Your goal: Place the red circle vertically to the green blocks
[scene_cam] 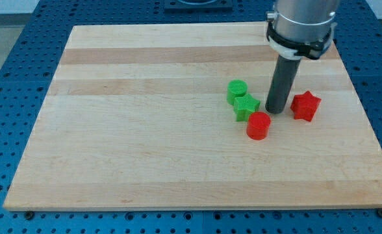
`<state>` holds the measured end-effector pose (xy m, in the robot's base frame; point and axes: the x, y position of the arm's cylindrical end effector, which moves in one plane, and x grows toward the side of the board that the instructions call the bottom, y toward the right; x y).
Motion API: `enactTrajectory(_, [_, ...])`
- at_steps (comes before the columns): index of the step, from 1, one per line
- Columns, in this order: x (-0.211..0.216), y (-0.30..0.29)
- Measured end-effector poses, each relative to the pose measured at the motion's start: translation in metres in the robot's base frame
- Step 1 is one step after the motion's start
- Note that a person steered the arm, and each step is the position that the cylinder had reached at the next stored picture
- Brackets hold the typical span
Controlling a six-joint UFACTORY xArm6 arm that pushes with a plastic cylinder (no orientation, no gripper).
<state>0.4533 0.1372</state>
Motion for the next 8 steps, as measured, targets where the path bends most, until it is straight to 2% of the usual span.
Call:
enactTrajectory(2, [0.032, -0.009])
enactTrajectory(4, [0.031, -0.055])
enactTrajectory(6, [0.038, -0.022])
enactTrajectory(7, [0.073, -0.034])
enactTrajectory(8, [0.095, -0.071])
